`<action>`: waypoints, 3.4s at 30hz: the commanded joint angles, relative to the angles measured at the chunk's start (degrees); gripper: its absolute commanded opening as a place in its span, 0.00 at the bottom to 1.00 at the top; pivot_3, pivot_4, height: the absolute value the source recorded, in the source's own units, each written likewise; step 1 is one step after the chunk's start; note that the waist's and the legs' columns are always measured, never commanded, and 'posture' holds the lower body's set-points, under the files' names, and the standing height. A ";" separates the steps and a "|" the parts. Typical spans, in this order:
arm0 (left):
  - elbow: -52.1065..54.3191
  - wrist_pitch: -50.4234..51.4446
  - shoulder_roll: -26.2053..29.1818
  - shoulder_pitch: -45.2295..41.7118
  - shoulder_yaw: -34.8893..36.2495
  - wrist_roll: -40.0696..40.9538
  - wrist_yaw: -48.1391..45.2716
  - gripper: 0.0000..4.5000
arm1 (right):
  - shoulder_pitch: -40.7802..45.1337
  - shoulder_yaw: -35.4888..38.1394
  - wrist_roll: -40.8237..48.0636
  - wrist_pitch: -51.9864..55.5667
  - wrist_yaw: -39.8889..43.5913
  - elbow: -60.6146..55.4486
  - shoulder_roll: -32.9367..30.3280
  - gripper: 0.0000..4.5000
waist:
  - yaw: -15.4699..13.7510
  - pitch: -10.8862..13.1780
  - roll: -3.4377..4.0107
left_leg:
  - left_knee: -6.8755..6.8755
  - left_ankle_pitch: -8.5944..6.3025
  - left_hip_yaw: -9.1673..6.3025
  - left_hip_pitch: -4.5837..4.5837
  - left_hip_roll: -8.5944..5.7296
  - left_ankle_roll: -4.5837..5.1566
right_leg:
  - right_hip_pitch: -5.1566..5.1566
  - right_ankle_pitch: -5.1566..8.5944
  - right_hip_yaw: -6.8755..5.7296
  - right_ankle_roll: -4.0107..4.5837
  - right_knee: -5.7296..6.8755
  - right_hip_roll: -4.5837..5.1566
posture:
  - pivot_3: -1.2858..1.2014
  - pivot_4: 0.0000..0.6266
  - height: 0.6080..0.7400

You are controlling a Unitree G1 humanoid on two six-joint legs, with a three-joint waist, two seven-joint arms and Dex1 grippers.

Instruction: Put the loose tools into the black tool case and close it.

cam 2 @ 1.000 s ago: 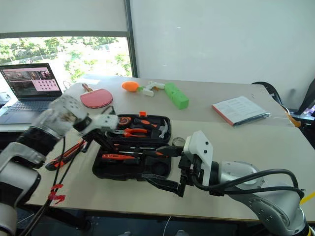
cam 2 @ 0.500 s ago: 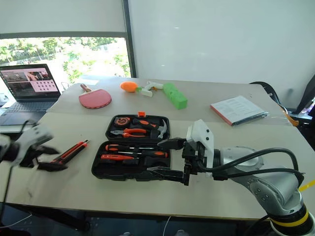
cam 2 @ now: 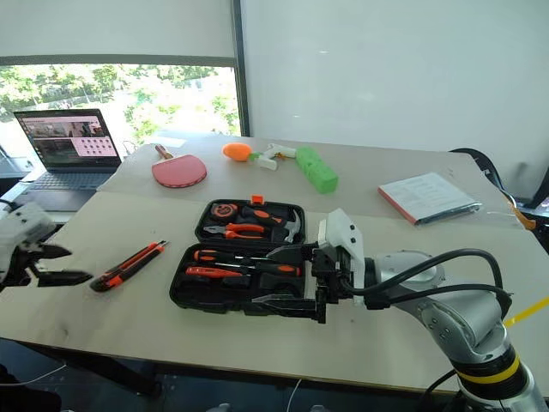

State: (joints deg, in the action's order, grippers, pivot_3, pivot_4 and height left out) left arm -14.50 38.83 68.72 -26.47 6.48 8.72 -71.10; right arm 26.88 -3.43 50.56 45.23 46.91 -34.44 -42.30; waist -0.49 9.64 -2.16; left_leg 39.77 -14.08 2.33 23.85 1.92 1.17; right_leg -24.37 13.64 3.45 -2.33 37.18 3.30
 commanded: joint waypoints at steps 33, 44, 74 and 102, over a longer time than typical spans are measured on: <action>-25.14 -11.58 -15.97 -38.32 -20.07 -13.21 -9.33 0.36 | -2.91 3.86 2.25 1.22 -6.30 -6.66 -0.96 1.00 | 0.46 0.16 -0.34 | 0.24 0.00 -0.28 0.49 -0.01 0.00 | -0.21 -0.04 -0.14 -0.04 -0.01 -0.01 | 0.52 0.24 0.99; 8.83 -10.30 -18.21 -30.18 -28.77 -10.01 -21.40 0.36 | -4.30 3.95 3.30 1.84 -7.85 -8.31 -1.49 1.00 | 1.32 0.16 -0.33 | 0.15 -0.01 -0.28 0.44 -0.06 0.02 | -0.20 -0.08 -0.04 -0.10 -0.07 0.02 | 0.52 0.24 0.99; 12.99 -6.21 -21.12 -24.50 -35.45 -13.61 -21.02 0.87 | -7.74 5.33 5.39 2.17 -13.75 -10.79 -1.49 1.00 | 0.97 0.09 -0.19 | 0.22 0.00 -0.28 0.15 -0.08 0.03 | 0.09 -0.07 0.05 -0.12 -0.05 -0.03 | 0.52 0.24 0.99; 8.99 -15.20 -17.51 -24.51 -36.71 -13.23 -21.40 0.01 | -8.51 5.16 5.17 2.09 -13.59 -10.67 -1.42 1.00 | 1.24 0.09 -0.18 | 0.20 0.00 -0.31 0.22 -0.06 0.03 | 0.00 -0.07 0.05 -0.10 -0.06 -0.05 | 0.52 0.24 0.99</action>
State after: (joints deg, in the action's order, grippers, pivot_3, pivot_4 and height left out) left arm -6.77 23.95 50.44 -51.41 -30.21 -3.48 -92.20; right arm 18.53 0.51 55.24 47.80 33.54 -43.38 -43.47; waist 0.75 9.73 -2.34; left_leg 39.96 -14.08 2.02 24.07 1.86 1.20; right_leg -24.37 13.57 3.50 -2.44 37.13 3.26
